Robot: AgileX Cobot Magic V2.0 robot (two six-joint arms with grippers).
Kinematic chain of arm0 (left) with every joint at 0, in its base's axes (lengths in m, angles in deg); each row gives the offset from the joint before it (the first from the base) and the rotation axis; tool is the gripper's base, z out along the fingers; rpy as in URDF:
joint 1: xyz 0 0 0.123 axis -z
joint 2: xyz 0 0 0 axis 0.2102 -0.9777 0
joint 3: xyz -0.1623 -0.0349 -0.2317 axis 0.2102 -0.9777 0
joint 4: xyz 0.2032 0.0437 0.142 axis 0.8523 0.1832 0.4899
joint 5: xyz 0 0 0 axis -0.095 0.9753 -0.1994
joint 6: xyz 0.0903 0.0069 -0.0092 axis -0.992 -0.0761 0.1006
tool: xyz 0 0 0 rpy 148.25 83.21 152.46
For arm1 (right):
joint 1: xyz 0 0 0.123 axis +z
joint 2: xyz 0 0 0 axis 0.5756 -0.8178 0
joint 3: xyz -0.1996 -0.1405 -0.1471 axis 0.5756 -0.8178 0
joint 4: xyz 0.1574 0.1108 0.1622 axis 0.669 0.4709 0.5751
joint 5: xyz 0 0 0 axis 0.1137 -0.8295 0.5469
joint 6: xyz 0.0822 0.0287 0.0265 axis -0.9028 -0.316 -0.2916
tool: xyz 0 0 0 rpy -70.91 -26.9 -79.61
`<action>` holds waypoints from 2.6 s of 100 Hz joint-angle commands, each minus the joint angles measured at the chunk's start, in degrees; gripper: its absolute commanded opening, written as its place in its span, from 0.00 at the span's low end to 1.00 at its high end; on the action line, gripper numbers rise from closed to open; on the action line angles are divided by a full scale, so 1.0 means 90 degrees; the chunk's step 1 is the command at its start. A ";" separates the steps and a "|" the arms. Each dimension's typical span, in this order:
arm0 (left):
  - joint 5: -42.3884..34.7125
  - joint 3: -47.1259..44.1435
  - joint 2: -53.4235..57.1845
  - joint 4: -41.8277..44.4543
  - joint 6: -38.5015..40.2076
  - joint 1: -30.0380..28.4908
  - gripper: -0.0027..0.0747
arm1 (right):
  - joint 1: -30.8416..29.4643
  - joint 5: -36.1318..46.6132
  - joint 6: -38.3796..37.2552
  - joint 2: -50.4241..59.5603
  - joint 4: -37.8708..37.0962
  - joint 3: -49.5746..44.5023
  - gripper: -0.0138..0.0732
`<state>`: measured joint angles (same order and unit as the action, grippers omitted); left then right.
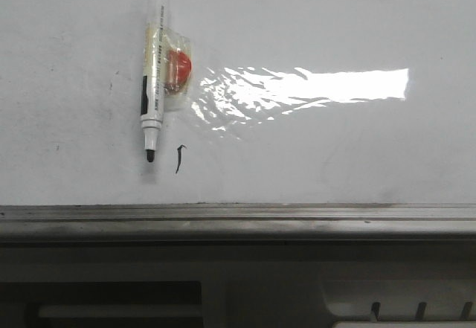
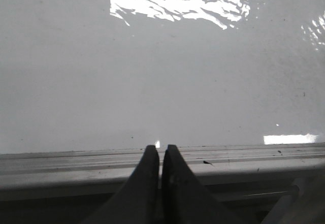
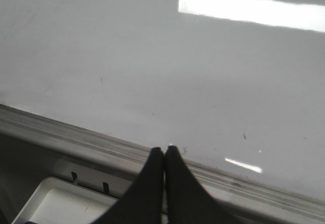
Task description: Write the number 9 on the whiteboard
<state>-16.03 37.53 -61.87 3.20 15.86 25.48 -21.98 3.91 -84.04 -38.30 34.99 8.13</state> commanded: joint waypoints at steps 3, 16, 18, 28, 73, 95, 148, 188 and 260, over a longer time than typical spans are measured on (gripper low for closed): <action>-0.0301 -0.0253 0.0164 -0.0091 0.0078 -0.0013 0.01 | -0.0031 0.0163 -0.0007 0.0092 0.0007 -0.0153 0.08; -0.0301 -0.0253 0.0164 0.0213 0.0066 -0.0013 0.01 | -0.0031 0.0163 -0.0007 0.0092 0.0007 -0.0153 0.08; -0.0316 -0.0253 0.0164 0.0213 0.0066 -0.0013 0.01 | -0.0031 0.0174 -0.0007 0.0092 0.0007 -0.0153 0.08; -0.0530 -0.0253 0.0164 0.0009 0.0085 -0.0013 0.01 | -0.0031 0.0241 -0.0007 0.0092 -0.0004 -0.0153 0.08; -0.1227 -0.0210 0.0164 -0.6009 0.0146 -0.0013 0.01 | -0.0031 0.3460 -0.0007 0.0092 0.6354 -0.0140 0.08; -0.0739 0.0863 -0.0182 -0.4151 -0.0881 -0.0013 0.01 | -0.0031 0.1932 0.0398 0.0060 0.5451 0.0737 0.08; 0.1664 0.3720 -0.4467 -0.3708 -0.2489 0.0043 0.58 | -0.0031 -0.1705 0.0623 -0.1878 0.1838 0.3675 0.47; -0.0128 0.3720 -0.6070 -0.5178 -0.3162 0.2297 0.58 | -0.0031 -0.1632 0.0623 -0.2501 0.1838 0.3684 0.64; -0.2809 0.3759 -0.7811 -0.5894 -0.3151 0.3817 0.04 | -0.0031 -0.1495 0.0430 -0.2501 0.1895 0.3684 0.63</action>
<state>-36.26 70.03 -131.86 -49.24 -12.66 59.84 -21.98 -13.95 -79.93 -59.87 51.57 39.42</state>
